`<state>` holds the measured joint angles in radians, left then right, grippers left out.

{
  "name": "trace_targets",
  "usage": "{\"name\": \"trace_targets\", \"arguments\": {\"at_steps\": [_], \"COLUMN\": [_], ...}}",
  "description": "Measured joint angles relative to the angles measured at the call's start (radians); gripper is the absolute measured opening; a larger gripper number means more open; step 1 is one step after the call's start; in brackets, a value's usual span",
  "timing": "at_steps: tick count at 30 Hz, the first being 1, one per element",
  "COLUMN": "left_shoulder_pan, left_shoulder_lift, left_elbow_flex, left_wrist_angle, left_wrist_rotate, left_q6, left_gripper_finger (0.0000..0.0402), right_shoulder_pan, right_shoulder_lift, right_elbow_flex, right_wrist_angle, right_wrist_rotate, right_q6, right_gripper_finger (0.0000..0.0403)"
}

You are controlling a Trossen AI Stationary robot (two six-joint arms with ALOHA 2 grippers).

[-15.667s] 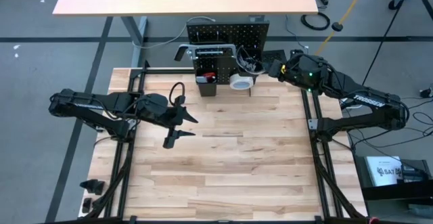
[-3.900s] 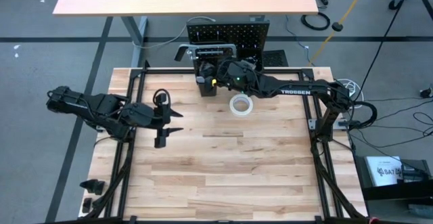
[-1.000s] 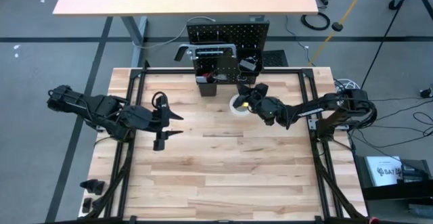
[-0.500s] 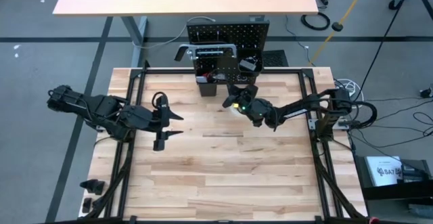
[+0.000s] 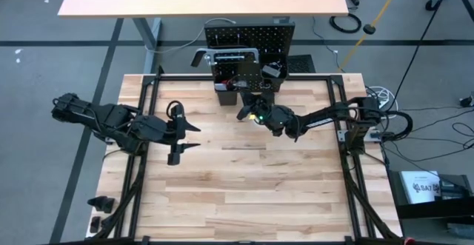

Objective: Hang tools onto peg board
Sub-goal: Hang the white tape on the black peg board

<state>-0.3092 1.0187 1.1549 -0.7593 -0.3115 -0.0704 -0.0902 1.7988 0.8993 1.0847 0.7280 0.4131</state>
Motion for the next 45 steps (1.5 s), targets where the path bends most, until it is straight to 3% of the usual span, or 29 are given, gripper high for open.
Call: {"name": "trace_targets", "arguments": {"at_steps": [14,18,23,26,32,45], "left_shoulder_pan": [0.000,0.000,0.000,0.000,0.000,0.000], "left_shoulder_lift": [0.000,0.000,0.000,0.000,0.000,0.000], "left_elbow_flex": [0.000,0.000,0.000,0.000,0.000,0.000], "left_wrist_angle": [-0.020,-0.026,-0.030,-0.025,-0.002,-0.001], "left_wrist_rotate": [0.001,0.001,0.001,-0.001,-0.005,-0.004], "left_q6": [-0.002,-0.002,0.007,0.019,0.024,0.005], "left_gripper_finger": [0.0219,0.0219,0.0219,0.0219,0.0219,0.0219], "right_shoulder_pan": [0.109,0.154,0.141,0.118,0.056,-0.103], "right_shoulder_lift": [-0.081,-0.186,-0.321,-0.355,-0.317,-0.226], "right_elbow_flex": [0.003,0.003,0.003,0.002,0.002,0.002], "right_wrist_angle": [-0.388,-0.759,-1.379,-1.582,-1.580,-1.572], "right_wrist_rotate": [0.006,0.002,-0.004,-0.020,-0.088,-0.156], "right_q6": [0.006,0.042,0.444,0.596,0.626,0.606], "right_gripper_finger": [0.0000,0.0000,0.0000,0.0000,0.0036,0.0211]}}
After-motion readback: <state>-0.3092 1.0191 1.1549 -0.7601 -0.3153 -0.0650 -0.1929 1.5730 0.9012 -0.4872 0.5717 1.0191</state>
